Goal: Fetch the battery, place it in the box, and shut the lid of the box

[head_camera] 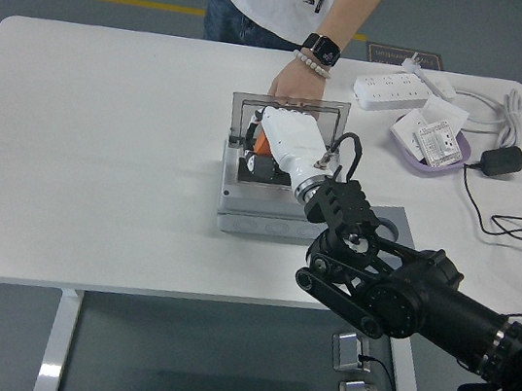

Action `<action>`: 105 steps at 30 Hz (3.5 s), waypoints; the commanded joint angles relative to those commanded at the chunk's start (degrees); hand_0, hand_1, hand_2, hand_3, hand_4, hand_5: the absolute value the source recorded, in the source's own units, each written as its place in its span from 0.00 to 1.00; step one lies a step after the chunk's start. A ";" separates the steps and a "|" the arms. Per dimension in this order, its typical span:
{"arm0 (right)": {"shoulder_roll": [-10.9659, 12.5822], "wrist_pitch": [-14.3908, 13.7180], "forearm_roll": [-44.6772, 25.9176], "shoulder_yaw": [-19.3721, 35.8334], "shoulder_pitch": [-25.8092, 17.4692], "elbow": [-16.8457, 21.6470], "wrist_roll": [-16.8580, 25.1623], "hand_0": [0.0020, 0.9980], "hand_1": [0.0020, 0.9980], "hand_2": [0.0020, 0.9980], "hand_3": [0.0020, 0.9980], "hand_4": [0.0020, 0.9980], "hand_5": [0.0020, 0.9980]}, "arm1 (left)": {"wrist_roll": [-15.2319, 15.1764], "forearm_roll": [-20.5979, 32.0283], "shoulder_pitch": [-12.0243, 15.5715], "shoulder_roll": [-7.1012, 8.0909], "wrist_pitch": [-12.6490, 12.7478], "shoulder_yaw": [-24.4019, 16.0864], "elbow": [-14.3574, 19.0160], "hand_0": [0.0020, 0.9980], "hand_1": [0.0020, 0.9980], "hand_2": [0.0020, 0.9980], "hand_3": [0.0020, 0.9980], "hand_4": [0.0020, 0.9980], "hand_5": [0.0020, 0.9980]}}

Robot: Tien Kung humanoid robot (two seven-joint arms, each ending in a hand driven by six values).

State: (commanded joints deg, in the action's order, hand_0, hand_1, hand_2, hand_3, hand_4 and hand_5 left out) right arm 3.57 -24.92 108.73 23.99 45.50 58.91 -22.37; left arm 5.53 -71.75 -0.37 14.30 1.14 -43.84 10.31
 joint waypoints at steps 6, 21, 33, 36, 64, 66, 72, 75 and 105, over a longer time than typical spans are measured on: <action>0.05 -0.33 -0.69 -0.01 -0.01 -0.54 0.43 0.14 0.21 0.23 0.25 0.00 0.00 | 0.00 -0.05 -0.02 0.07 -0.02 0.04 0.00 0.39 0.60 0.53 0.49 0.00 0.00; -0.07 -0.58 -0.83 0.30 -0.36 -1.13 0.61 0.25 0.31 0.31 0.32 0.18 0.09 | -0.10 0.22 -0.24 0.09 -0.09 0.40 0.00 0.39 0.60 0.53 0.49 0.00 0.00; 0.34 -0.06 -1.70 0.88 -0.57 -0.92 0.48 0.46 0.46 0.49 0.53 0.58 0.23 | -0.17 0.59 -0.38 0.06 -0.08 0.64 0.00 0.39 0.60 0.53 0.49 0.00 0.00; 0.36 -0.14 -2.11 0.96 -0.62 -0.93 0.62 0.54 0.50 0.53 0.58 0.60 0.44 | -0.13 0.56 -0.40 0.04 -0.11 0.61 0.00 0.39 0.60 0.53 0.49 0.00 0.00; 6.53 1.81 -9.08 11.10 -4.24 14.78 0.06 0.66 0.58 0.62 0.67 0.85 0.72 | 0.41 0.30 -0.01 -0.86 -0.33 0.65 0.00 0.39 0.60 0.54 0.49 0.00 0.00; 7.00 2.52 -9.15 12.44 -4.28 16.75 -0.12 0.66 0.58 0.62 0.67 0.85 0.72 | 0.48 0.22 0.03 -0.96 -0.40 0.71 0.00 0.39 0.60 0.54 0.49 0.00 0.00; 6.76 2.92 -9.43 13.98 -3.08 16.96 0.04 0.58 0.51 0.59 0.63 0.83 0.74 | 0.55 0.30 -0.13 -1.12 -0.61 1.15 0.00 0.39 0.60 0.54 0.49 0.00 0.00; 6.28 2.67 -10.36 13.82 -1.92 15.29 0.46 0.58 0.51 0.59 0.63 0.83 0.74 | 0.61 0.14 -0.28 -1.12 -0.73 1.17 0.00 0.39 0.60 0.54 0.49 0.00 0.00; 6.16 2.51 -10.88 15.72 -0.64 11.55 1.09 0.57 0.50 0.57 0.63 0.81 0.78 | 0.78 -0.08 -0.11 -1.20 -1.00 1.11 0.00 0.39 0.60 0.53 0.49 0.00 0.00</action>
State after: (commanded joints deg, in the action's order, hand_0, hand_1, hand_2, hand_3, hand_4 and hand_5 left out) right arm 9.73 -22.41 97.85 39.71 44.86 70.46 -21.28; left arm 6.31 -71.83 -0.48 13.10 0.14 -42.72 10.31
